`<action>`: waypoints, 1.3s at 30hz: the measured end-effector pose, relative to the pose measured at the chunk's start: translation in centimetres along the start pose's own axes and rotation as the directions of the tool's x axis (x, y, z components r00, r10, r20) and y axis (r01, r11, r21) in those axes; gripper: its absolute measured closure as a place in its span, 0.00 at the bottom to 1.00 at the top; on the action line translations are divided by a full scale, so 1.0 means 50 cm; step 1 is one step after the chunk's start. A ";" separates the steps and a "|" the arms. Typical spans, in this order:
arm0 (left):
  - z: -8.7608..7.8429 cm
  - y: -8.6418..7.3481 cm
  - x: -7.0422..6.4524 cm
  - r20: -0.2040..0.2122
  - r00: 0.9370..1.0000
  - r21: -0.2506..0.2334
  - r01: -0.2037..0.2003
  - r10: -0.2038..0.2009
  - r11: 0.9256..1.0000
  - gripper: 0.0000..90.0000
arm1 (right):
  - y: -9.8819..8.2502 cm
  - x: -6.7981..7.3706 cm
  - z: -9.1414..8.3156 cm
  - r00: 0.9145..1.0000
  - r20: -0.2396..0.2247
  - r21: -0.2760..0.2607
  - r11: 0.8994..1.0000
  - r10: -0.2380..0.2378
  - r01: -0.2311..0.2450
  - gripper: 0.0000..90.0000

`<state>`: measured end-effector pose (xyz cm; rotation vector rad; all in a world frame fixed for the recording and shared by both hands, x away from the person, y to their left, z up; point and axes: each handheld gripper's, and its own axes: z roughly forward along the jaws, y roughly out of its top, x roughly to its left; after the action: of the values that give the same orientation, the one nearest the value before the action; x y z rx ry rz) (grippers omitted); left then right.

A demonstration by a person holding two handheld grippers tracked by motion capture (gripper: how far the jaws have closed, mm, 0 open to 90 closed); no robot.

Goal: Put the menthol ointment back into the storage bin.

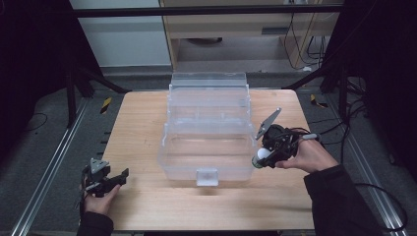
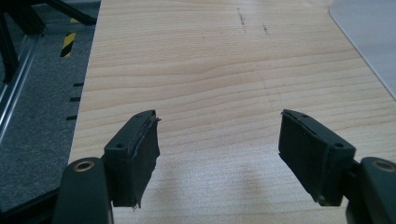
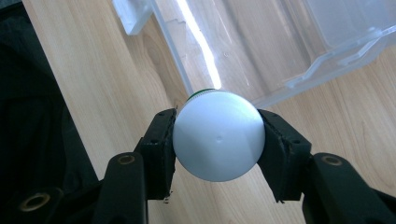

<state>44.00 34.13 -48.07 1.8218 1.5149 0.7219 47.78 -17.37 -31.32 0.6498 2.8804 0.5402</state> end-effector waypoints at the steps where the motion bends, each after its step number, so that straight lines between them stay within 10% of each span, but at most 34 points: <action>1: 0.000 0.000 0.000 0.000 1.000 -0.001 0.000 0.000 1.000 0.31 | 0.003 -0.002 0.002 1.000 0.002 -0.005 1.000 -0.007 0.007 0.56; 39: 0.001 0.001 0.002 0.004 1.000 0.000 0.002 -0.002 1.000 0.31 | 0.064 -0.043 0.114 0.999 -0.005 0.054 0.998 -0.039 0.040 0.56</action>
<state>44.10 34.23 -48.07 1.8204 1.5143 0.7166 52.15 -13.84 -35.31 0.5985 2.9146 0.4600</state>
